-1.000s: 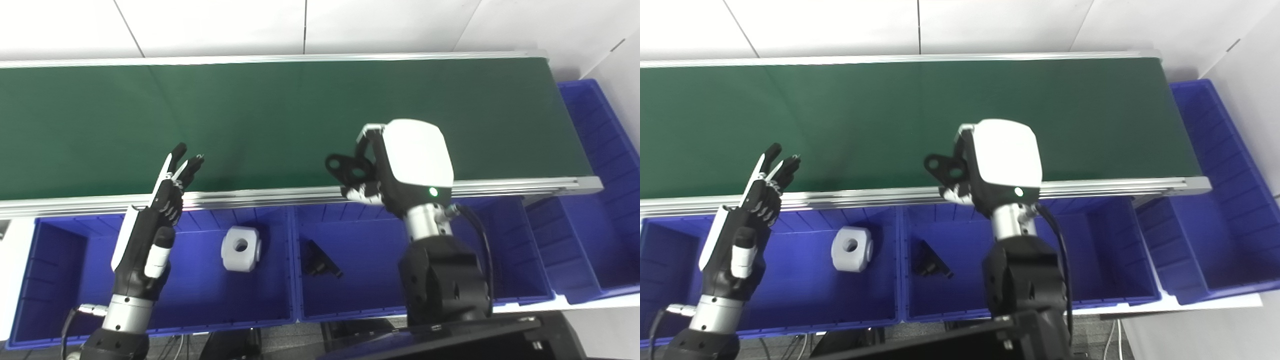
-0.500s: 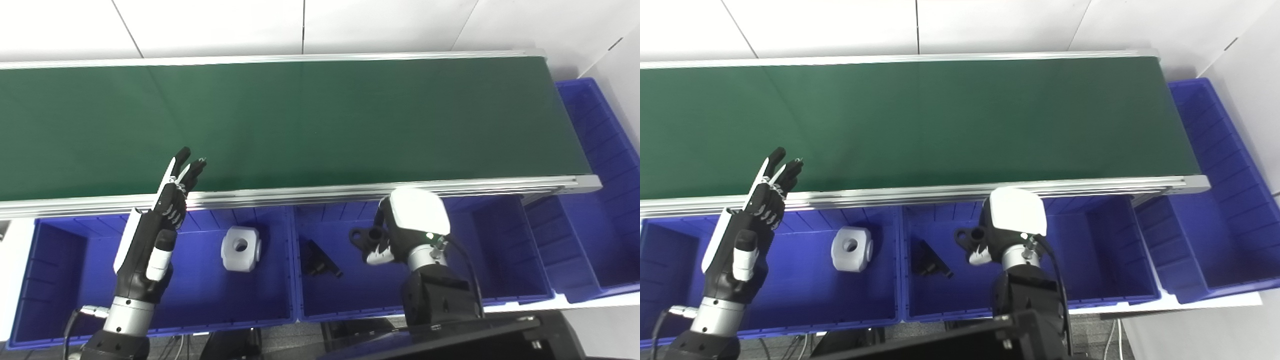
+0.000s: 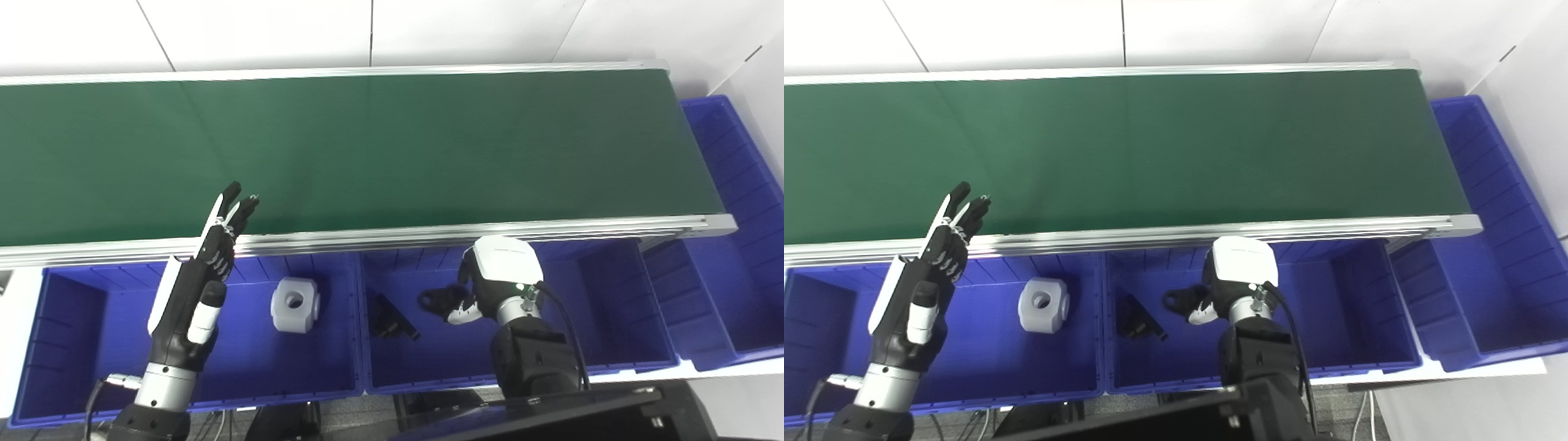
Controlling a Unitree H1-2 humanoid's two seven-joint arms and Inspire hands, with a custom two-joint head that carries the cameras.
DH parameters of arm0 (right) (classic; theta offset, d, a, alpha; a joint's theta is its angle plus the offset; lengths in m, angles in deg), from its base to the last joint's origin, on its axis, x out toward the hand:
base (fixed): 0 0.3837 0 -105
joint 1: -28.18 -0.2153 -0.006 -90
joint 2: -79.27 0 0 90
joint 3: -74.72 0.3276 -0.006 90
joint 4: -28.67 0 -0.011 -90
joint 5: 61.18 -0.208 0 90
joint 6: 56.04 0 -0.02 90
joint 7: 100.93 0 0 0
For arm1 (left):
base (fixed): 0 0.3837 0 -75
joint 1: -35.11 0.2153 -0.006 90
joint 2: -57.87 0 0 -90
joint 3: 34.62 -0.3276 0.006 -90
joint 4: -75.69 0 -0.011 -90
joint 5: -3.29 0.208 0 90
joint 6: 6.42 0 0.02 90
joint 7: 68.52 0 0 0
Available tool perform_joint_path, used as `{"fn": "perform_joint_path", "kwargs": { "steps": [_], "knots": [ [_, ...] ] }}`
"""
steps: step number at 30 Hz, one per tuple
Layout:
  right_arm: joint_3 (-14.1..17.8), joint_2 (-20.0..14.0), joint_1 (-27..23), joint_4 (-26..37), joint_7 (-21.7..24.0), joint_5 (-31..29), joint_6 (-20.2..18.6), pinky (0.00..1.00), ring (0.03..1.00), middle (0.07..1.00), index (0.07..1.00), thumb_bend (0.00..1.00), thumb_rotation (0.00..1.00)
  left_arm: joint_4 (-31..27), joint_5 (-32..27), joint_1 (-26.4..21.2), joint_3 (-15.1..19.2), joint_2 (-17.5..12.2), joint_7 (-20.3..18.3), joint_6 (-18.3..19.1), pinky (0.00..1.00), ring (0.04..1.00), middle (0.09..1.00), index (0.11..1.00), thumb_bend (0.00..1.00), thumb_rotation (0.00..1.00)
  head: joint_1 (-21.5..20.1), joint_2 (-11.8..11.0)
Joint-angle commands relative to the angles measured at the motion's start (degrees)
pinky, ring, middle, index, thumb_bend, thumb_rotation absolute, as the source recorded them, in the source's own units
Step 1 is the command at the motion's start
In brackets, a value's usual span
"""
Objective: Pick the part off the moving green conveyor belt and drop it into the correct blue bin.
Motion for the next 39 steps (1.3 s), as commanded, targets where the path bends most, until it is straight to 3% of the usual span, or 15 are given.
{"fn": "perform_joint_path", "kwargs": {
  "steps": [1, 4, 6, 8, 10, 13, 15, 18, 21, 24, 25, 27, 30, 35, 39],
  "knots": [
    [-0.4, 0.7, -0.2, 2.7, 1.2, 0.3, 0.1, 0.73, 0.810, 0.888, 0.878, 1.00, 0.73, -1.9, 0.2, 0.2, 0.1, -0.3, -0.1, -0.9, 0.99, 0.965, 0.939, 1.000, 0.72, 1.00, 0.5, -0.3],
    [-0.8, 0.3, 0.3, 3.2, -1.1, -1.5, 0.8, 0.74, 0.805, 0.879, 0.878, 1.00, 0.85, -1.5, 0.4, 0.3, 0.1, -0.4, -0.2, -1.6, 0.99, 0.960, 0.933, 1.000, 0.71, 1.00, 0.8, -0.6],
    [-1.1, -0.4, 0.9, 2.8, -9.1, -7.1, 2.0, 0.65, 0.721, 0.822, 0.834, 1.00, 0.96, -1.2, 0.3, 0.2, 0.0, -0.6, -0.5, -1.7, 0.99, 0.963, 0.938, 1.000, 0.71, 1.00, 1.2, -1.0],
    [-1.4, -1.0, 1.5, 2.4, -17.7, -13.0, 3.8, 0.55, 0.627, 0.749, 0.792, 1.00, 0.99, -1.1, 0.6, 0.4, 0.0, -0.7, -0.5, -1.5, 0.99, 0.960, 0.938, 1.000, 0.70, 1.00, 1.7, -1.4],
    [-2.1, -0.9, 2.3, 3.2, -23.2, -17.7, 4.9, 0.46, 0.543, 0.674, 0.763, 1.00, 1.00, -0.8, 1.2, 0.5, 0.0, -0.7, -0.5, -2.0, 0.98, 0.950, 0.936, 1.000, 0.68, 1.00, 2.8, -2.1],
    [-3.3, 0.7, 4.7, 7.6, -26.0, -26.9, 5.2, 0.44, 0.533, 0.651, 0.760, 0.98, 1.00, -0.1, 1.5, 1.0, 0.0, -0.7, -0.5, -3.0, 0.96, 0.941, 0.933, 1.000, 0.65, 1.00, 5.0, -3.1],
    [-4.1, 2.2, 7.0, 10.9, -27.8, -34.4, 5.2, 0.43, 0.545, 0.653, 0.745, 0.95, 1.00, 0.0, 1.6, 1.6, -0.2, -0.5, -0.5, -2.6, 0.99, 0.949, 0.936, 1.000, 0.69, 1.00, 7.2, -3.8],
    [-4.9, 4.5, 11.4, 14.1, -30.6, -51.7, 7.4, 0.51, 0.641, 0.725, 0.750, 0.97, 1.00, 0.6, 1.6, 2.6, -0.4, 0.0, -0.2, -3.4, 1.00, 0.958, 0.931, 1.000, 0.68, 0.99, 10.0, -4.6],
    [-6.5, 5.4, 15.4, 15.3, -32.1, -64.2, 9.6, 0.61, 0.703, 0.767, 0.772, 0.98, 1.00, 2.1, 1.4, 3.3, -0.7, 0.5, -0.1, -5.4, 1.00, 0.960, 0.926, 1.000, 0.69, 0.96, 13.2, -5.9],
    [-10.1, 7.6, 22.0, 13.2, -36.1, -76.0, 15.9, 0.67, 0.735, 0.784, 0.784, 1.00, 1.00, 4.9, 2.8, 3.9, -1.1, 1.1, 0.3, -9.5, 0.99, 0.947, 0.909, 1.000, 0.70, 0.95, 16.6, -8.0],
    [-10.8, 7.7, 23.0, 12.5, -37.0, -78.0, 17.4, 0.68, 0.742, 0.791, 0.792, 0.98, 1.00, 5.4, 3.1, 4.0, -1.2, 1.1, 0.5, -10.2, 0.98, 0.937, 0.900, 1.000, 0.71, 0.95, 16.6, -8.0],
    [-11.2, 6.4, 23.8, 7.3, -40.3, -78.0, 25.1, 0.69, 0.748, 0.799, 0.809, 0.95, 1.00, 6.1, 3.4, 4.3, -1.5, 1.1, 0.3, -10.8, 0.97, 0.933, 0.900, 1.000, 0.73, 0.93, 18.1, -9.5],
    [-9.6, 2.9, 22.7, -0.9, -44.5, -74.8, 34.1, 0.73, 0.785, 0.828, 0.831, 0.96, 1.00, 7.5, 4.2, 4.9, -2.0, 1.8, 0.7, -11.9, 0.94, 0.920, 0.888, 1.000, 0.75, 0.92, 20.9, -12.1],
    [-8.0, 0.7, 20.6, -8.0, -46.8, -74.4, 39.9, 0.77, 0.813, 0.856, 0.849, 0.97, 1.00, 8.5, 6.0, 5.7, -2.6, 2.8, 1.5, -12.4, 0.90, 0.903, 0.872, 1.000, 0.74, 0.89, 22.8, -15.1],
    [-8.2, 0.0, 19.2, -11.6, -47.6, -74.9, 42.0, 0.78, 0.817, 0.866, 0.858, 0.98, 1.00, 9.1, 6.7, 5.8, -2.6, 3.1, 2.0, -12.9, 0.88, 0.893, 0.867, 1.000, 0.75, 0.88, 23.0, -15.9]
  ]
}}
